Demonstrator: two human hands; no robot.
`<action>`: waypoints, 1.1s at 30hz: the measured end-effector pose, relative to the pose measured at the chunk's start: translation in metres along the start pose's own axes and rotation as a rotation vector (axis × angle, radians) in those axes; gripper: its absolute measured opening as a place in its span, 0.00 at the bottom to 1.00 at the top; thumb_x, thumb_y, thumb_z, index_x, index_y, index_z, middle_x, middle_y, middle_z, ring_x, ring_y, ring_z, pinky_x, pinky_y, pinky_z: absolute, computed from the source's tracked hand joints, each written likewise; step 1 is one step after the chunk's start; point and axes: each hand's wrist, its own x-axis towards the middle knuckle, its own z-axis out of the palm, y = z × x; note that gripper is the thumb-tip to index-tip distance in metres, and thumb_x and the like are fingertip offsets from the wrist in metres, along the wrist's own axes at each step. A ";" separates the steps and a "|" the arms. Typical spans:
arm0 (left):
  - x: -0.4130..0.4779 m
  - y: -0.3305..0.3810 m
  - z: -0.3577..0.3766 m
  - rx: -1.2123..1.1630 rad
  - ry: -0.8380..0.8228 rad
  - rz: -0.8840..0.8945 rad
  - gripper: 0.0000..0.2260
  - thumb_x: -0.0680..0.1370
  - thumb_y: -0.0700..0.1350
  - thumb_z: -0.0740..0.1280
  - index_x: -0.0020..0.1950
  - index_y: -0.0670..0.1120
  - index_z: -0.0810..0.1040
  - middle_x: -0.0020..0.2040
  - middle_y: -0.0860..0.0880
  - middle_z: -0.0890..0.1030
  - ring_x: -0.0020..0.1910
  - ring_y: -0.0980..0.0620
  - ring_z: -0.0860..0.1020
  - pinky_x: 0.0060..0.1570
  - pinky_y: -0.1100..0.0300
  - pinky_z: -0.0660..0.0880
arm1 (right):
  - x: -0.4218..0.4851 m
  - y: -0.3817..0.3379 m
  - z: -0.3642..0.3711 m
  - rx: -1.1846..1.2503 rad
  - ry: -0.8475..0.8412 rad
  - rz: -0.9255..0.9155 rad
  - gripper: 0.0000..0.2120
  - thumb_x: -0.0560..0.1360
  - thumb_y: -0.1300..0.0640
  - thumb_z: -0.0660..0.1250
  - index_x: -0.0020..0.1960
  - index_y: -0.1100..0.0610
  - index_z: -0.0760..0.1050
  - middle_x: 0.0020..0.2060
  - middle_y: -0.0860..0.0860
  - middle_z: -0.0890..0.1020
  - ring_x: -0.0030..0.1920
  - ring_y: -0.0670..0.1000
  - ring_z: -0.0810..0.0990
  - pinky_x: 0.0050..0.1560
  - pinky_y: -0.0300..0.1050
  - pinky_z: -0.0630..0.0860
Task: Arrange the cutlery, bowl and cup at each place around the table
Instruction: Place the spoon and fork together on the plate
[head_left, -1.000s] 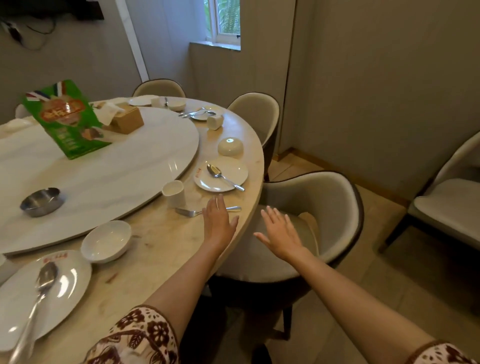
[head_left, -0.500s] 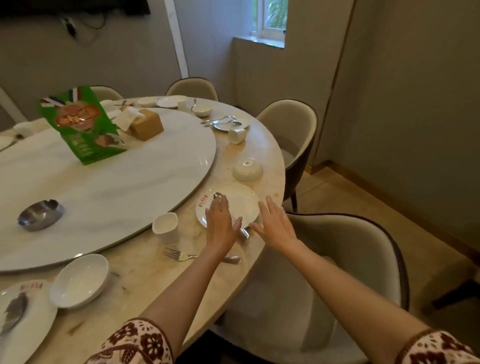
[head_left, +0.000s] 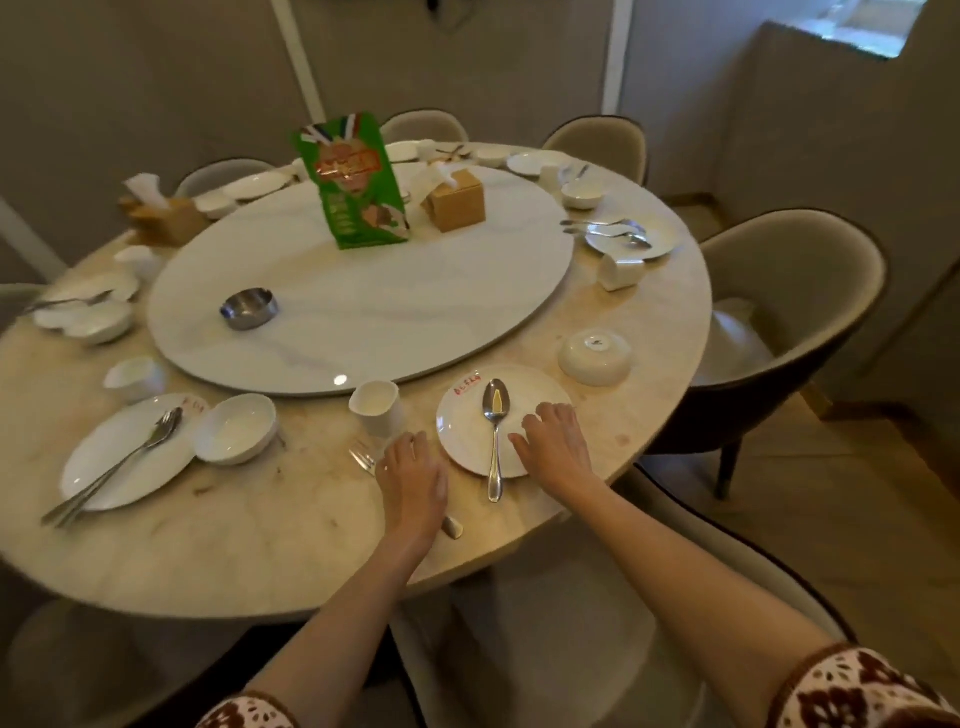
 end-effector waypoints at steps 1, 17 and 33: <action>-0.007 0.001 -0.001 0.039 -0.021 -0.084 0.18 0.75 0.44 0.66 0.64 0.44 0.71 0.62 0.44 0.73 0.63 0.44 0.71 0.61 0.49 0.69 | 0.002 -0.003 0.003 0.014 -0.002 -0.025 0.16 0.81 0.49 0.58 0.57 0.59 0.78 0.57 0.57 0.78 0.59 0.57 0.72 0.66 0.52 0.64; -0.015 0.009 -0.009 0.013 -0.057 -0.722 0.13 0.78 0.49 0.64 0.58 0.42 0.72 0.54 0.44 0.80 0.54 0.43 0.79 0.57 0.49 0.65 | 0.000 -0.019 0.021 0.087 0.049 0.090 0.11 0.79 0.51 0.61 0.50 0.58 0.76 0.47 0.53 0.78 0.50 0.54 0.73 0.52 0.47 0.66; -0.003 0.013 -0.026 -0.454 -0.098 -1.028 0.06 0.72 0.41 0.68 0.43 0.40 0.73 0.47 0.40 0.82 0.43 0.39 0.82 0.44 0.49 0.81 | 0.044 0.018 -0.010 0.714 -0.443 0.491 0.04 0.69 0.67 0.73 0.42 0.67 0.79 0.32 0.58 0.81 0.30 0.54 0.80 0.40 0.48 0.80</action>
